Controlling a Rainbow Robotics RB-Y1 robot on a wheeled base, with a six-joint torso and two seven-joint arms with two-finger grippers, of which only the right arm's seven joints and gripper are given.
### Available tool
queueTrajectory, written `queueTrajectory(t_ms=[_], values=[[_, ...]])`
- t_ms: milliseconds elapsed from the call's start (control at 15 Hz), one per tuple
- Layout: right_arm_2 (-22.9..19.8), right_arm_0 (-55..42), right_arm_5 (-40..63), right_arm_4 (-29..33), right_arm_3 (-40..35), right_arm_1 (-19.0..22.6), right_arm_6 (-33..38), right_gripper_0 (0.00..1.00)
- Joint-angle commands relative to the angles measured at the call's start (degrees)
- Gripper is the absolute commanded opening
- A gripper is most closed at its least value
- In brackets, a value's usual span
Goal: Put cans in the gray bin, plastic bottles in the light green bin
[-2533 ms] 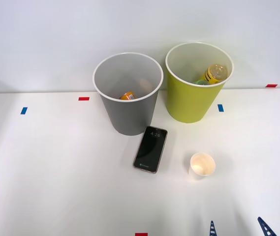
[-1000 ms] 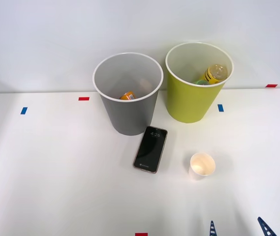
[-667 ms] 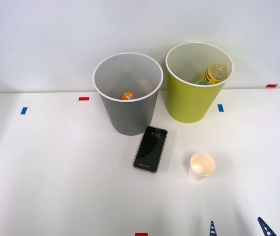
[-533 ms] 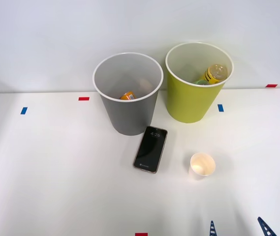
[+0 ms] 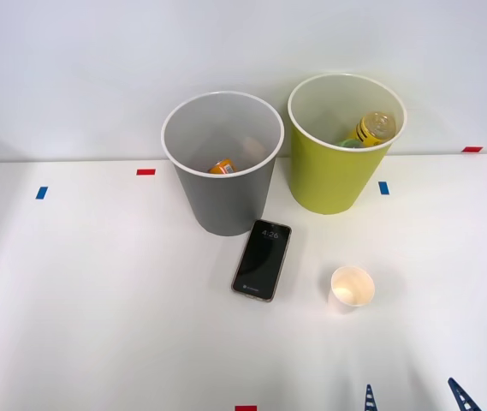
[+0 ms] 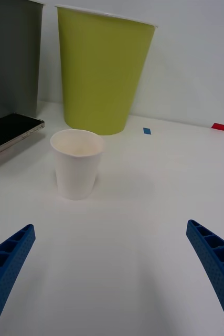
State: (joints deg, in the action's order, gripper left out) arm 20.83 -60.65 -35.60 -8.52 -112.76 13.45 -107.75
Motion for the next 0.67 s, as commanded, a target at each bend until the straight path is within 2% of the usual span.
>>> queueTrajectory(t_ms=[67,667], values=[[0.0,0.0,0.0,0.0,0.0,0.0,0.0,1.00],[0.0,0.0,0.0,0.0,0.0,0.0,0.0,1.00]])
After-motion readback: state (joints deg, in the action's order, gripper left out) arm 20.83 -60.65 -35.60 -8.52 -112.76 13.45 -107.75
